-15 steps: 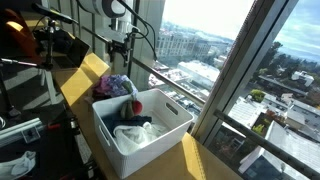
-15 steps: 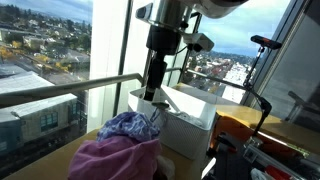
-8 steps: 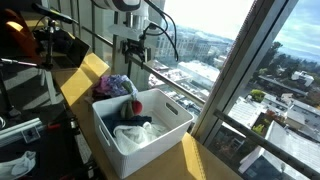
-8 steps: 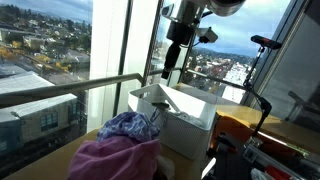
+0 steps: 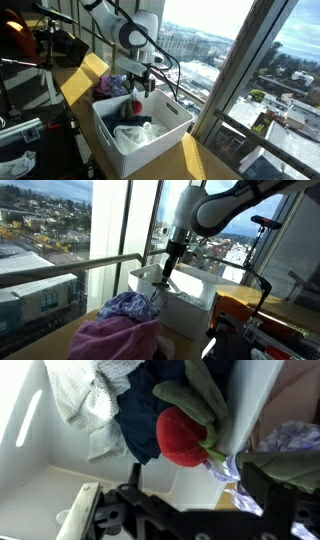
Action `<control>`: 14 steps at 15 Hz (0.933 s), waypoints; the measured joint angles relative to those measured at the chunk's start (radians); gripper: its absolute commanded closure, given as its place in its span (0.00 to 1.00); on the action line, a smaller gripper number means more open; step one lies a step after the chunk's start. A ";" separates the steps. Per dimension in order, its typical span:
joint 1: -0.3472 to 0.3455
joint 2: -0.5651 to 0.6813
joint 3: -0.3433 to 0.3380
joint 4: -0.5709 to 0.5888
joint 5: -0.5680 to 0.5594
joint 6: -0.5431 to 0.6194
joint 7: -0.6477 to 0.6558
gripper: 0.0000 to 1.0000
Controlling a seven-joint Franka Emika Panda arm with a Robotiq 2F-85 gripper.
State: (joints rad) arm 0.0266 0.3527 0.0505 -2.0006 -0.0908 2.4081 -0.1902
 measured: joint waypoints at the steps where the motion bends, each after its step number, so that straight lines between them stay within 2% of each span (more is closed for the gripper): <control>1: -0.002 0.022 -0.002 0.001 0.000 0.016 0.007 0.00; 8: -0.019 0.119 -0.005 0.013 0.018 0.067 0.037 0.00; 14: -0.020 0.129 -0.003 0.016 0.080 0.066 0.038 0.00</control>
State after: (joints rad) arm 0.0067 0.4817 0.0476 -1.9844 -0.0113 2.4739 -0.1518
